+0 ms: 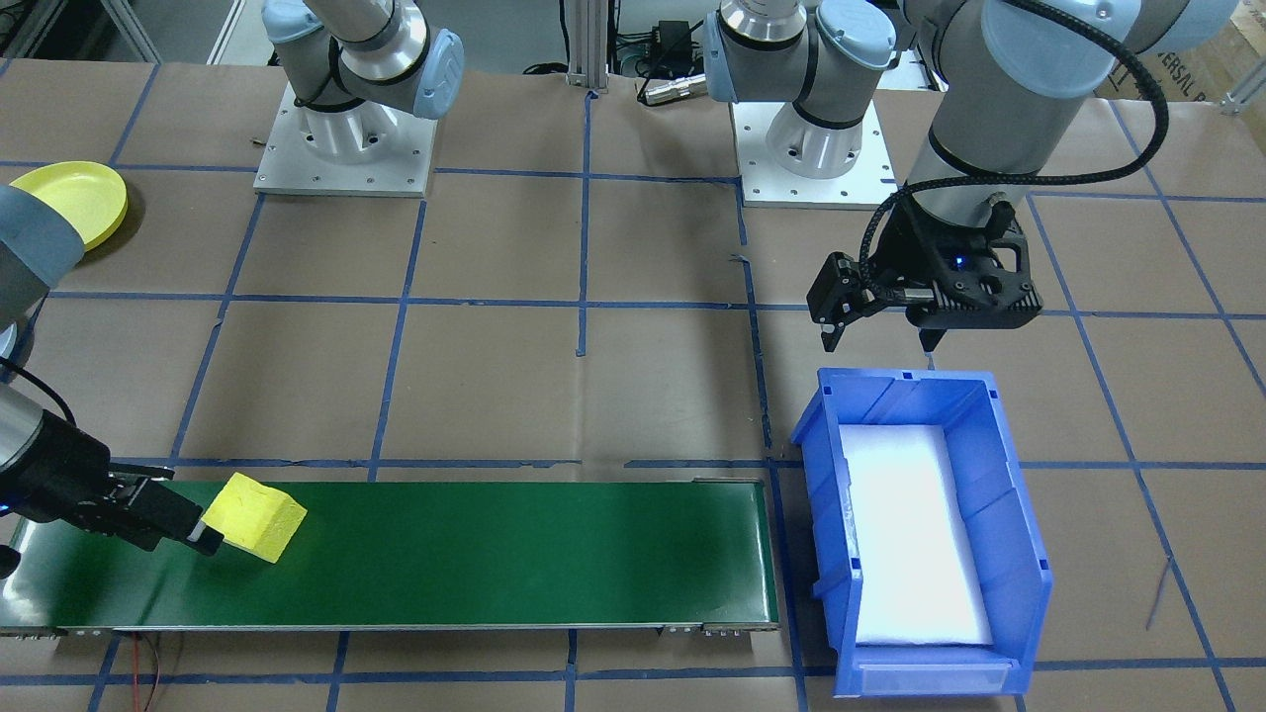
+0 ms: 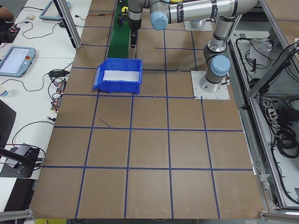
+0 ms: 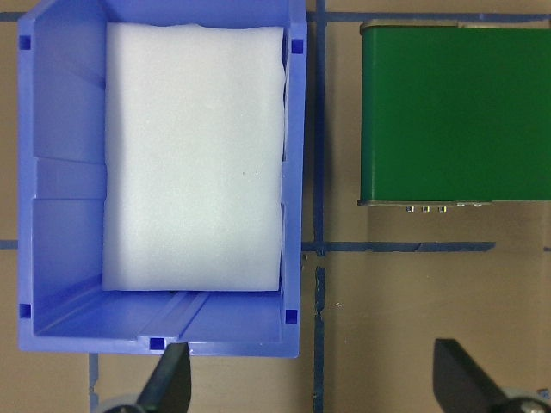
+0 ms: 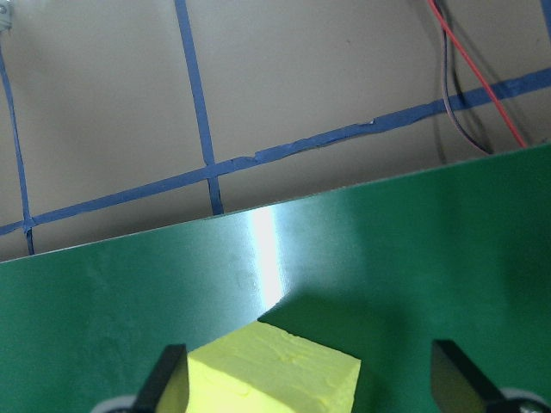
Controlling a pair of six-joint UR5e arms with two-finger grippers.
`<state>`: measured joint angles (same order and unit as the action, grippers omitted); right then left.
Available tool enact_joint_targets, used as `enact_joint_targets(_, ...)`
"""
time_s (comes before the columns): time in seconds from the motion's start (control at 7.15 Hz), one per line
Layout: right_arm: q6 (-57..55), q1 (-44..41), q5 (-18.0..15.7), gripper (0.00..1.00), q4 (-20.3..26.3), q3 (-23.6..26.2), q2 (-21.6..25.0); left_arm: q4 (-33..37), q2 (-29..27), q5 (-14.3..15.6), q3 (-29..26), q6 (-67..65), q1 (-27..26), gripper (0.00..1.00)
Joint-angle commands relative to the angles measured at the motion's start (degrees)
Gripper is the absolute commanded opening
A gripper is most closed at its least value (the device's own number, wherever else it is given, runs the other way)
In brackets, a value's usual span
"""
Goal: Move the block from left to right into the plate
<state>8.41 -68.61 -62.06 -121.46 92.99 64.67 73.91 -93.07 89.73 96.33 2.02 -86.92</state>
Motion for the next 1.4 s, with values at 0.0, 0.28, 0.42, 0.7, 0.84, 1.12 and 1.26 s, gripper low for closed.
enact_joint_targets(0.0, 0.0, 0.0, 0.1, 1.0, 0.1, 0.3, -0.2, 0.0, 0.0, 0.0, 0.0, 0.0, 0.0, 1.0)
enact_joint_targets(0.28, 0.6, 0.0, -0.4, 1.0, 0.1, 1.1, -0.4, 0.1, 0.0, 0.0, 0.1, 0.0, 0.0, 1.0)
enact_joint_targets(0.42, 1.0, 0.0, -2.9, 1.0, 0.1, 1.1, -0.9, 0.0, 0.0, 0.0, 0.1, 0.0, 0.0, 1.0)
enact_joint_targets(0.7, 0.6, 0.1, -8.1, 0.54, 0.1, 0.4, -1.0, 0.0, 0.0, 0.0, 0.1, 0.0, -0.2, 1.0)
enact_joint_targets(0.84, 1.2, 0.1, -8.5, 0.35, 0.1, 0.3, -1.0, 0.1, 0.0, 0.0, 0.0, 0.0, -0.3, 1.0)
enact_joint_targets(1.12, 10.1, 1.1, -16.1, 0.23, 0.1, 0.3, 0.0, 0.2, 0.0, 0.0, 0.1, 0.0, -0.3, 1.0)
enact_joint_targets(1.26, 15.2, 4.2, -20.3, 0.24, 1.0, 0.5, 0.9, 0.4, -0.1, 0.0, 0.3, 0.0, -0.3, 1.0)
